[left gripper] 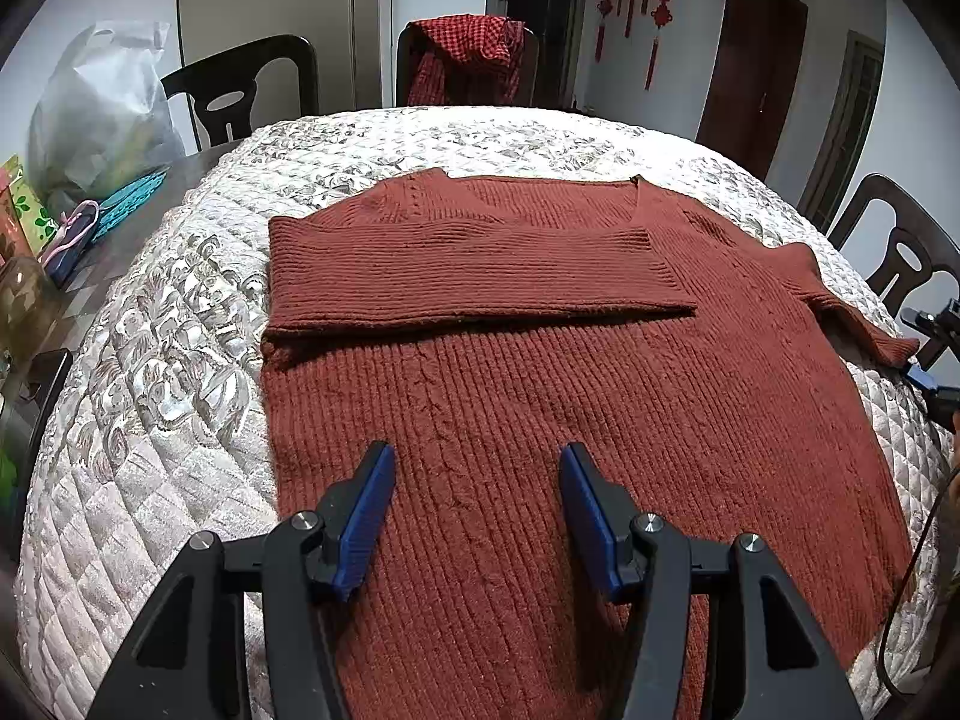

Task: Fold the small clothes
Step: 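Grasp the other sleeve cuff with the right gripper, then lift and fold the held sleeve across the chest, then open the right gripper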

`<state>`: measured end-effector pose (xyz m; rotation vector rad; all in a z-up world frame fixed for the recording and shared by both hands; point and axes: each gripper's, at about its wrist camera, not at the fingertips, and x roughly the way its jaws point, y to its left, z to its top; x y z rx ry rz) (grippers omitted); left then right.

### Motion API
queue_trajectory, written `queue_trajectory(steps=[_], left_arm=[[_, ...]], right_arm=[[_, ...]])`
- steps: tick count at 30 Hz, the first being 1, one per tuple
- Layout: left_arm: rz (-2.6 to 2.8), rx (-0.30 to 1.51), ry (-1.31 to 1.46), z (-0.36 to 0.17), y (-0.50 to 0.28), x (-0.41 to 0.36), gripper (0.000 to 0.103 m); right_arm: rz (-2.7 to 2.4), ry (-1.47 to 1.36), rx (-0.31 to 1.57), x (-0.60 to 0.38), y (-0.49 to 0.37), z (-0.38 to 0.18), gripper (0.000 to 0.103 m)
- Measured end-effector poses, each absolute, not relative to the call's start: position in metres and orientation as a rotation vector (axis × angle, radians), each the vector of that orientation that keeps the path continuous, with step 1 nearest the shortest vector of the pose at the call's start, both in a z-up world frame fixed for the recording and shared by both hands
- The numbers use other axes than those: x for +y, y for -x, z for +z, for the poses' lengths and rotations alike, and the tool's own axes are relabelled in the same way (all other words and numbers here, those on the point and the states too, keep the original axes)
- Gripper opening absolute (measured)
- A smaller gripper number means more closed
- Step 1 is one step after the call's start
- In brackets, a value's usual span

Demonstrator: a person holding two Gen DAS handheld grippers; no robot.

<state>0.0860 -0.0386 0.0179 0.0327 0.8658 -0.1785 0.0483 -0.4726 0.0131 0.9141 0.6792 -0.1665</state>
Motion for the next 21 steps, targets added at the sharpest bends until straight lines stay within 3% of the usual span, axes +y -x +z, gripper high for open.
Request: queue_trajectory(steps=[2, 3, 4, 13, 21], left_arm=[[-0.179, 0.866, -0.029, 0.018, -0.086, -0.038, 0.060], [-0.179, 0.866, -0.027, 0.018, -0.086, -0.038, 0.060], [-0.179, 0.866, -0.027, 0.018, -0.086, -0.038, 0.060], [-0.180, 0.864, -0.023, 0.020, -0.086, -0.036, 0.060], [-0.155, 0.802, 0.020, 0.039, -0.080, -0.016, 0.060]], right_arm=[[-0.194, -0.885, 0.685, -0.472, -0.052, 0.015, 0.044], [-0.202, -0.870, 0.697, -0.471, -0.054, 0.015, 0.020], [-0.199, -0.862, 0.707, -0.470, -0.057, 0.016, 0.011], [-0.042, -0.686, 0.636, -0.430, -0.089, 0.082, 0.010], [0.229, -0.495, 0.644, -0.323, -0.146, 0.134, 0.010]])
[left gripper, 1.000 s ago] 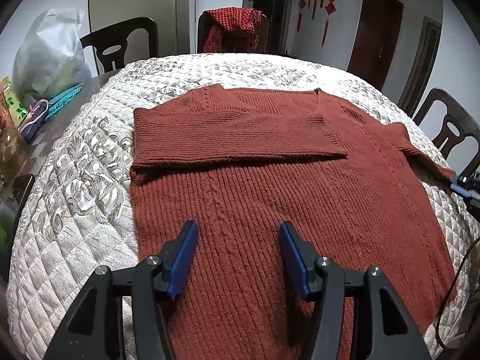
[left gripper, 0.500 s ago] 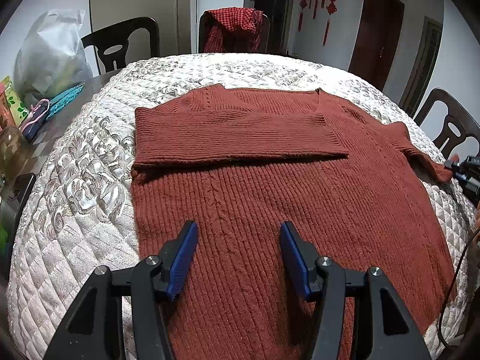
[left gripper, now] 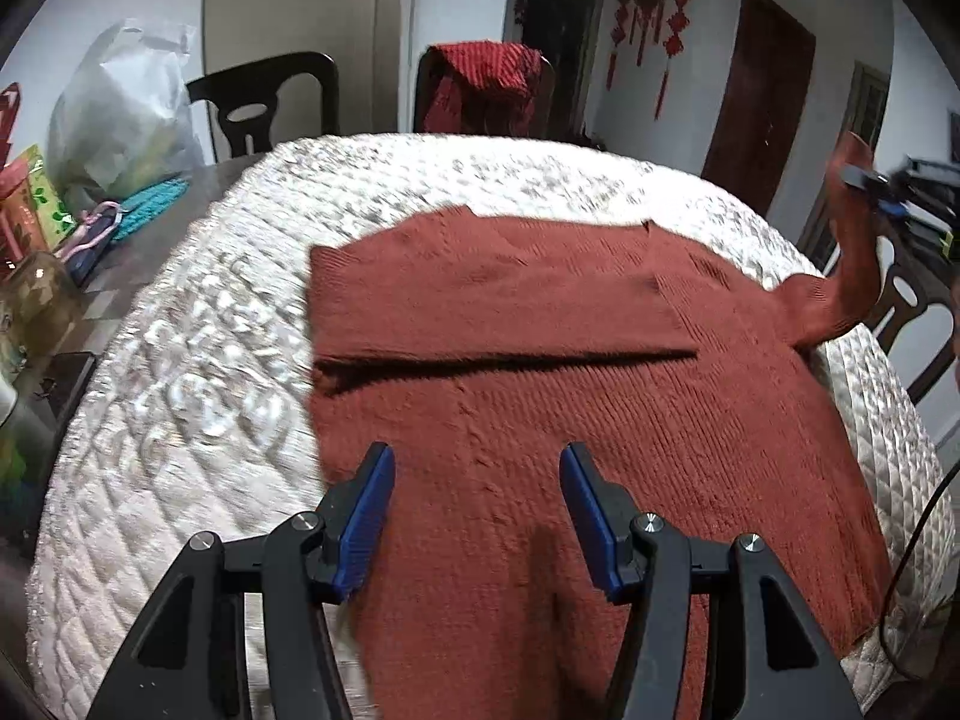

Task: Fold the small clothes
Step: 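Lift and fold the held sleeve across the chest, then open the right gripper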

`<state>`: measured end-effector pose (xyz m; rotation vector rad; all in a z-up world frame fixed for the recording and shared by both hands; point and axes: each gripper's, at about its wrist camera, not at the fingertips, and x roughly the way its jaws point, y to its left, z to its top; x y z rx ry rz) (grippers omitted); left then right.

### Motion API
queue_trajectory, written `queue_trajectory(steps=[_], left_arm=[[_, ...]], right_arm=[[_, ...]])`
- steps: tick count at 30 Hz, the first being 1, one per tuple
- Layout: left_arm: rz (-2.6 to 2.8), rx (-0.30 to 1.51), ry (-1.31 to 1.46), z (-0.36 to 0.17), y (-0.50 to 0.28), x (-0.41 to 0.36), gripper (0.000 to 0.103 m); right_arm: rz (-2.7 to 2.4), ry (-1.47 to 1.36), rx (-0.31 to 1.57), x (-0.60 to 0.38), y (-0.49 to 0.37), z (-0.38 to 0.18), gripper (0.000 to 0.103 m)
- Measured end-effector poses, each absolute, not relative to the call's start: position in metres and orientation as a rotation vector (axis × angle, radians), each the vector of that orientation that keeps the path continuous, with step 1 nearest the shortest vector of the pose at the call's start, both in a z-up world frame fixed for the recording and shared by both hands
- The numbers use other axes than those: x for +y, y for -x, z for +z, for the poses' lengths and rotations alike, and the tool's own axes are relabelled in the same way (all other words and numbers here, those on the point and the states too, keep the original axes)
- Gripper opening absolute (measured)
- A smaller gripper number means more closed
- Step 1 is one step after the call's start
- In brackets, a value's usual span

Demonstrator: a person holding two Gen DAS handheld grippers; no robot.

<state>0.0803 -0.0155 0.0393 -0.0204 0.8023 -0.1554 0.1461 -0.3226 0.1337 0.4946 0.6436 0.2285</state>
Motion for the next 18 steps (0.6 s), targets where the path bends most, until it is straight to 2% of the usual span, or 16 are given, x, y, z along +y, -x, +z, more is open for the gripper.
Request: queue_trajectory(steps=[4, 9, 12, 18], left_arm=[[-0.120, 0.782, 0.035, 0.045, -0.077, 0.001, 0.060], [-0.086, 0.778, 0.054, 0.046, -0.072, 0.019, 0.060], [-0.077, 0.783, 0.070, 0.045, -0.070, 0.028, 0.060], [-0.085, 0.774, 0.074, 0.052, -0.077, 0.033, 0.060]], right_arm=[[0.340, -0.417, 0.700, -0.259, -0.174, 0.130, 0.010], [0.490, -0.347, 0.848, -0.186, -0.202, 0.090, 0.011], [0.545, -0.334, 0.940, -0.166, -0.204, 0.064, 0.023], [0.595, -0.359, 0.872, -0.186, -0.180, 0.078, 0.024]])
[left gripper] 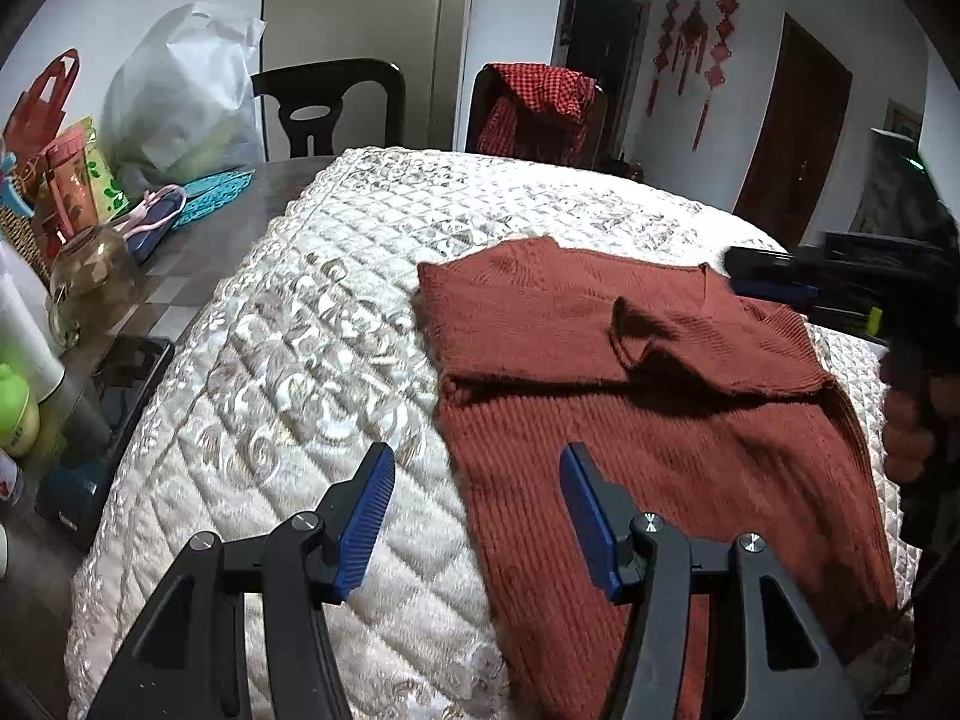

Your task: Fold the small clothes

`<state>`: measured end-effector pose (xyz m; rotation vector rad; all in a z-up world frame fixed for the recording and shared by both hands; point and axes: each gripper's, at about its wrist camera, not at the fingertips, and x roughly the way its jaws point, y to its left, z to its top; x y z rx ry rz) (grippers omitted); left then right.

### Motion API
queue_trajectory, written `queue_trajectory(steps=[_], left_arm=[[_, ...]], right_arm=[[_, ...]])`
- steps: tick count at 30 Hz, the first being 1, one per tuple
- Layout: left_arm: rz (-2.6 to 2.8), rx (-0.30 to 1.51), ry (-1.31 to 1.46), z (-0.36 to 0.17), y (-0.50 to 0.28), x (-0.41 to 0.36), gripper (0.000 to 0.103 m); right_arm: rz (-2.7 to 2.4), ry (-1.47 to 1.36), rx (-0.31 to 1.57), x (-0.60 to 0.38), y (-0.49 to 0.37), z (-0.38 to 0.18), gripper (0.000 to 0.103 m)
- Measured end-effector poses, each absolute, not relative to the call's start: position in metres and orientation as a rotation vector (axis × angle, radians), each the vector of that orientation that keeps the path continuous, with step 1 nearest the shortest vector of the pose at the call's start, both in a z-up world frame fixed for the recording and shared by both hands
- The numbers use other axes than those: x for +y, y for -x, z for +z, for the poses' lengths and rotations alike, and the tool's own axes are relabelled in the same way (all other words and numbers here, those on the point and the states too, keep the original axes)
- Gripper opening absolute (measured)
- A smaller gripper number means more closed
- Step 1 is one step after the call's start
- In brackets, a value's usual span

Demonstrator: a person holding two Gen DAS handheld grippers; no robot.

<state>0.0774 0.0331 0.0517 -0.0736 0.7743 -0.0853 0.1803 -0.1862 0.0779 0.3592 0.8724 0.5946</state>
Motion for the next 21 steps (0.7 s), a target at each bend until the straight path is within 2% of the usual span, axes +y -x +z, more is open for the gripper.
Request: queue_trajectory(steps=[5, 9, 10, 18, 21], left_arm=[[-0.159, 0.765, 0.069, 0.062, -0.096, 0.018, 0.060], [-0.225, 0.743, 0.039, 0.072, -0.120, -0.005, 0.060], [-0.230, 0.740, 0.034, 0.073, -0.127, -0.010, 0.060], [-0.321, 0.826, 0.046, 0.055, -0.190, -0.042, 0.059], [-0.336, 0.881, 0.019, 0.041, -0.205, -0.052, 0.048]], right_arm=[[0.481, -0.352, 0.836, -0.232, -0.157, 0.074, 0.024], [0.353, -0.317, 0.991, -0.255, -0.159, 0.030, 0.024], [0.344, -0.320, 1.015, -0.259, -0.158, 0.022, 0.019], [0.388, -0.314, 0.899, -0.276, -0.144, 0.040, 0.019], [0.373, -0.340, 0.869, -0.285, -0.153, 0.043, 0.019]])
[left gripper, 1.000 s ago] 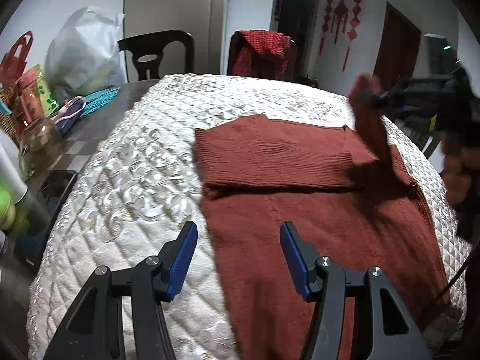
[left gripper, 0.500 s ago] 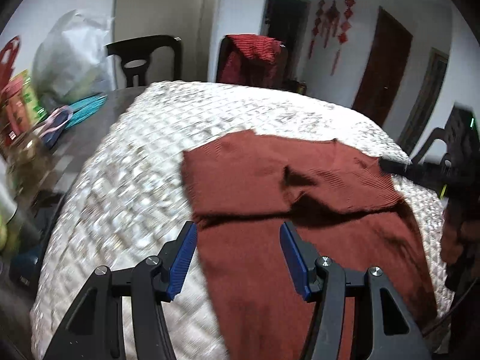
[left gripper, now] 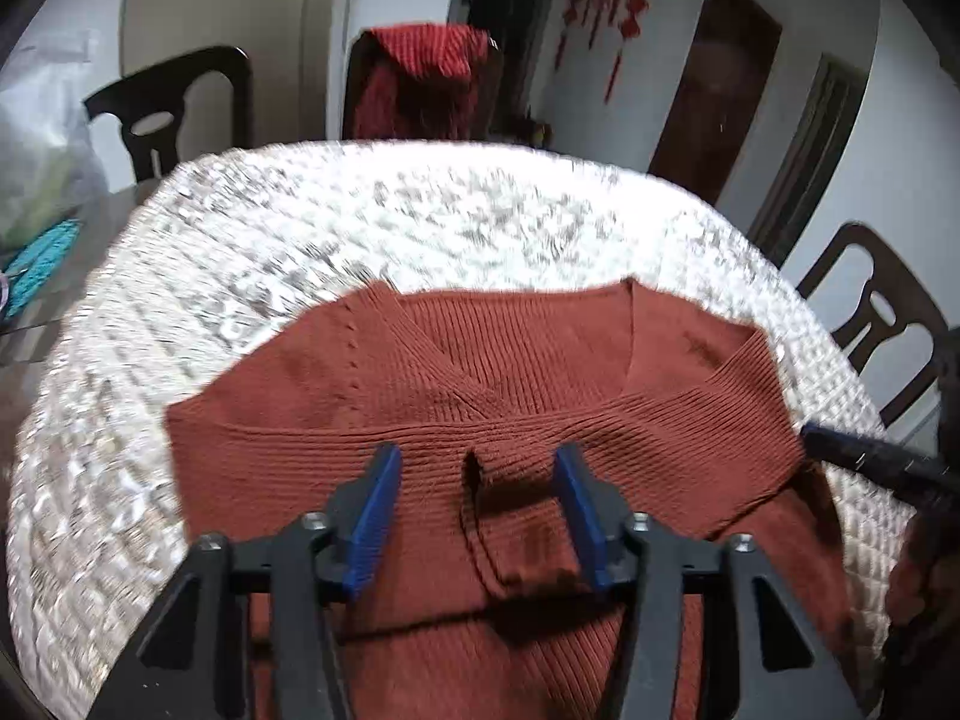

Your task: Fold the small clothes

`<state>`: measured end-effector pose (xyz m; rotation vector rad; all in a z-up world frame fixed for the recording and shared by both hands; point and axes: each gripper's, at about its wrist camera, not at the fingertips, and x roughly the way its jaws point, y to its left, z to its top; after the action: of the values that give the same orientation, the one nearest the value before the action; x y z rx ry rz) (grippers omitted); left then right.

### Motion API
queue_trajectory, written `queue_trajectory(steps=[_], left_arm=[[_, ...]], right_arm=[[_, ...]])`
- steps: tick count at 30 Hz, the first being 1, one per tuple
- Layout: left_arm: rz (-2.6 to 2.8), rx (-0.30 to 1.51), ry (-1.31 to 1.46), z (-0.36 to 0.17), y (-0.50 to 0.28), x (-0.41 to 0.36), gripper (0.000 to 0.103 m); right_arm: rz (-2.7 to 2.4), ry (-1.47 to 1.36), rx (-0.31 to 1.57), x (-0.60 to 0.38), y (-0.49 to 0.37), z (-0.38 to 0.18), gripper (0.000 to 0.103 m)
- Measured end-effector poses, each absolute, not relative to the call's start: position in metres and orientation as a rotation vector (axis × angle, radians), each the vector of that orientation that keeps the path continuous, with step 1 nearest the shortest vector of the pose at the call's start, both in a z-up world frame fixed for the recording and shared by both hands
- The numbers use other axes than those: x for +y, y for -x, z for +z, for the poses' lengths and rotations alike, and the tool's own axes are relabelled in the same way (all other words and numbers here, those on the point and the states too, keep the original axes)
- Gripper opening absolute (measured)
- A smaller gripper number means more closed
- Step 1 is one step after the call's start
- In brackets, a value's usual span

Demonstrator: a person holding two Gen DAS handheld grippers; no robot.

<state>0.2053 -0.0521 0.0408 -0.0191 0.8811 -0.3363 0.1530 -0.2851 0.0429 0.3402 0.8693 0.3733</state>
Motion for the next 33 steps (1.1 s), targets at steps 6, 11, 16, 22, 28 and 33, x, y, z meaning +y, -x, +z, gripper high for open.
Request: queue_trajectory(steps=[6, 11, 16, 22, 28, 33], left_arm=[[-0.412, 0.905, -0.017, 0.034, -0.210, -0.069, 0.006], [-0.453, 0.799, 0.028, 0.061, -0.204, -0.063, 0.006], [-0.401, 0.908, 0.003, 0.028, -0.223, -0.059, 0.009], [-0.369, 0.840, 0.005, 0.050, -0.199, -0.048, 0.015], [-0.468, 0.853, -0.014, 0.049, -0.181, -0.068, 0.020], [-0.453, 0.890, -0.050, 0.027, -0.177, -0.074, 0.020]], right_arm=[[0.343, -0.348, 0.920, -0.294, -0.168, 0.024, 0.019], [0.334, -0.356, 0.894, -0.299, -0.166, 0.026, 0.019], [0.317, -0.355, 0.919, -0.306, -0.167, 0.019, 0.019], [0.282, -0.306, 0.909, -0.313, -0.159, 0.030, 0.019], [0.281, -0.273, 0.882, -0.310, -0.181, 0.040, 0.019], [0.196, -0.245, 0.930, -0.327, -0.210, 0.016, 0.019]])
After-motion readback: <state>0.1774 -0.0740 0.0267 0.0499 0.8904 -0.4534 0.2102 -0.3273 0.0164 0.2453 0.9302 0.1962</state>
